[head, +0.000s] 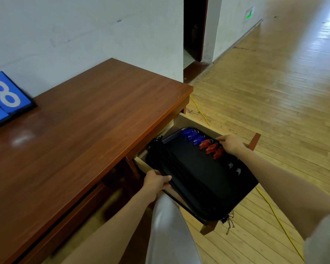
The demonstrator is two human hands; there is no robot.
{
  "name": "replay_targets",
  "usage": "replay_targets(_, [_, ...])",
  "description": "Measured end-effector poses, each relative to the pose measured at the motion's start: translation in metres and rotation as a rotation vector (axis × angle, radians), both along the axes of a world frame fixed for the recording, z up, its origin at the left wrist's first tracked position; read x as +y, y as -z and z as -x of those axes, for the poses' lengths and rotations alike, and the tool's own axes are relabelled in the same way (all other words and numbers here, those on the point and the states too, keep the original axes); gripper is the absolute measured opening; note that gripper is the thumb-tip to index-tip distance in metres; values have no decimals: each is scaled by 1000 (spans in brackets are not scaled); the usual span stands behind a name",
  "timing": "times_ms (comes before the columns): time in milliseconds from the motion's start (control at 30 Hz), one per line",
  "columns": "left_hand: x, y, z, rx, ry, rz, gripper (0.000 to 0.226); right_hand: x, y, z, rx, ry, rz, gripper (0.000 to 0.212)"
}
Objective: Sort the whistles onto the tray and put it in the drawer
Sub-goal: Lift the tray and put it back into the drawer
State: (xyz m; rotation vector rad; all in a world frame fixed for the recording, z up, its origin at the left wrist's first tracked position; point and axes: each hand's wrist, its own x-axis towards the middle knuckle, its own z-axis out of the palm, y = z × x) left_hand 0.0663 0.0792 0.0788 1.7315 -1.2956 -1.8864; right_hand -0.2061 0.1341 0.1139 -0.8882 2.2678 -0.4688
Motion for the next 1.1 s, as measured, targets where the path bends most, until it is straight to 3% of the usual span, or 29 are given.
replay_targets(100, [-9,1,2,12,-28,-26,49,-13,4,5,53,-42,0,39])
replay_targets(200, [-17,5,5,19,-40,-46,52,-25,6,3,-75,-21,41,38])
replay_targets(333, [-26,9,9,6,-69,-60,58,-40,8,4,-94,44,63,38])
replay_targets(733, [-47,15,26,-160,-54,33,54,-87,43,14,153,-56,-19,35])
replay_targets(900, [-55,22,34,-247,-27,-24,53,-100,57,16,157,-93,-40,33])
replay_targets(1000, [-56,21,41,-279,23,-15,42,-107,65,17,137,-84,-64,34])
replay_targets(1067, [-59,23,46,-290,49,-2,13,-111,72,19,122,-74,-68,34])
replay_targets(1100, [-57,20,50,-258,-2,-38,13,-112,75,20,117,-66,-69,34])
